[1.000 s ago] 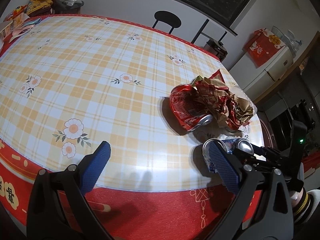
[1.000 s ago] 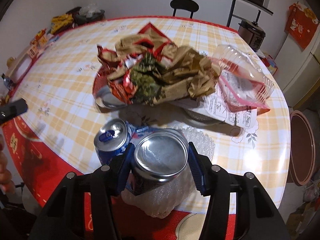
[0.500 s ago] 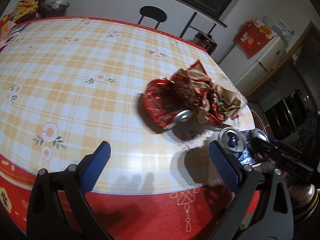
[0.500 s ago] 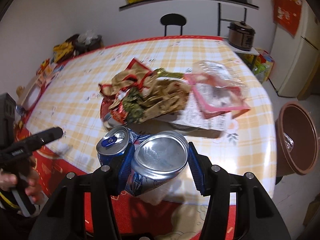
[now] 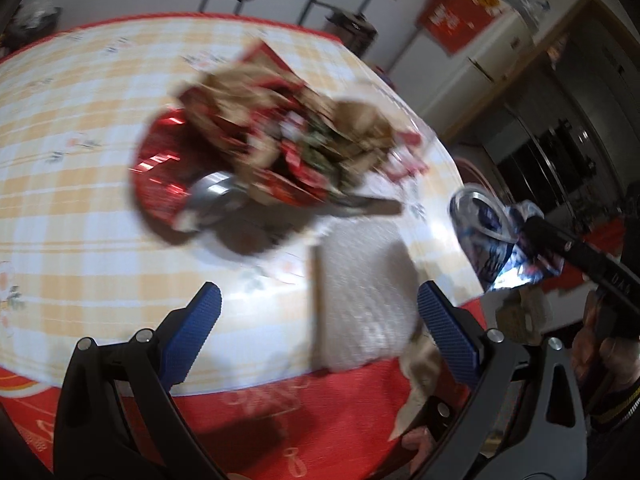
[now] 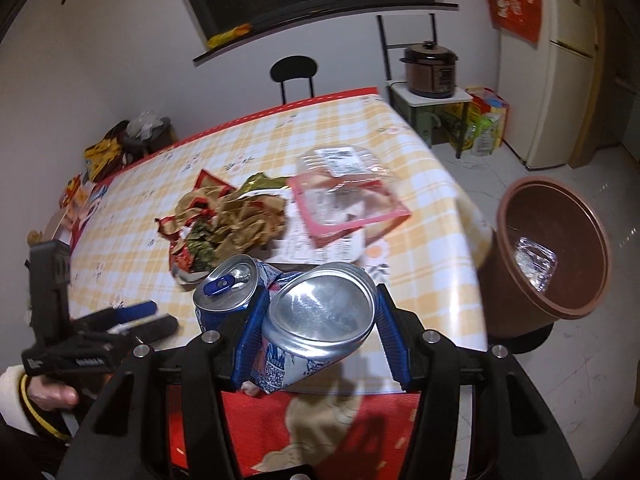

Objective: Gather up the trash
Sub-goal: 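Lift the cans with the right tool while the left tool grasps the white foam netting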

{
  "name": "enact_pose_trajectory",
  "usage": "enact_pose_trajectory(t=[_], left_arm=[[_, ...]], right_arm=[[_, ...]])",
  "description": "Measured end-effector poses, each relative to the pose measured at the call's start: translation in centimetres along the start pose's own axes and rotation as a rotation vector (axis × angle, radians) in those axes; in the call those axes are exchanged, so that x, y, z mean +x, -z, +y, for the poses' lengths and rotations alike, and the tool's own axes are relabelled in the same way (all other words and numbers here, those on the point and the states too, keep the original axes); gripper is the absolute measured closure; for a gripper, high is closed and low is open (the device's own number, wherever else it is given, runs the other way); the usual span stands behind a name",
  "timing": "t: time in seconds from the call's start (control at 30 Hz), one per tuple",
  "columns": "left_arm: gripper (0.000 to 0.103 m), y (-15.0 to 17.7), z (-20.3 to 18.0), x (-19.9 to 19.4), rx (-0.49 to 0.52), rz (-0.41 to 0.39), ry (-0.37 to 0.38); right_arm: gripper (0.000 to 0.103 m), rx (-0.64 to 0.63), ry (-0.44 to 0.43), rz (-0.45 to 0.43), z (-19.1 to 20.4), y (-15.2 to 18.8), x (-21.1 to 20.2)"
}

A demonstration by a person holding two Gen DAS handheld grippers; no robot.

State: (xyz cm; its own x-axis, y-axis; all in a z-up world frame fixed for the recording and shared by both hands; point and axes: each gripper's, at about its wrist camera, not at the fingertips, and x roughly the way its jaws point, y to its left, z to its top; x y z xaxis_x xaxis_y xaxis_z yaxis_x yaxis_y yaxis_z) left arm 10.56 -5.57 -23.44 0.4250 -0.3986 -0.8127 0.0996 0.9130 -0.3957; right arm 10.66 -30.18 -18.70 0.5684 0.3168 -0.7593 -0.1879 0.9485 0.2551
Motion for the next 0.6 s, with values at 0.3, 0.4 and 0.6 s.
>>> enact_pose_trajectory(t=[0.3, 0.4, 0.6], left_arm=[[0.006, 0.3, -3.2, 5.7, 0.004, 0.145, 0.043], [0.006, 0.2, -3.3, 7.4, -0.015, 0.174, 0.024], [0.008, 0.1, -2.6, 8.8, -0.060, 0.195, 0.033]], right_arm=[[0.050, 0.050, 0.022, -0.006, -3.7, 0.2, -1.4], [0.050, 0.051, 0.022, -0.007, -4.3, 0.0, -1.5], [0.050, 0.052, 0.021, -0.006, -4.6, 0.0, -1.5]])
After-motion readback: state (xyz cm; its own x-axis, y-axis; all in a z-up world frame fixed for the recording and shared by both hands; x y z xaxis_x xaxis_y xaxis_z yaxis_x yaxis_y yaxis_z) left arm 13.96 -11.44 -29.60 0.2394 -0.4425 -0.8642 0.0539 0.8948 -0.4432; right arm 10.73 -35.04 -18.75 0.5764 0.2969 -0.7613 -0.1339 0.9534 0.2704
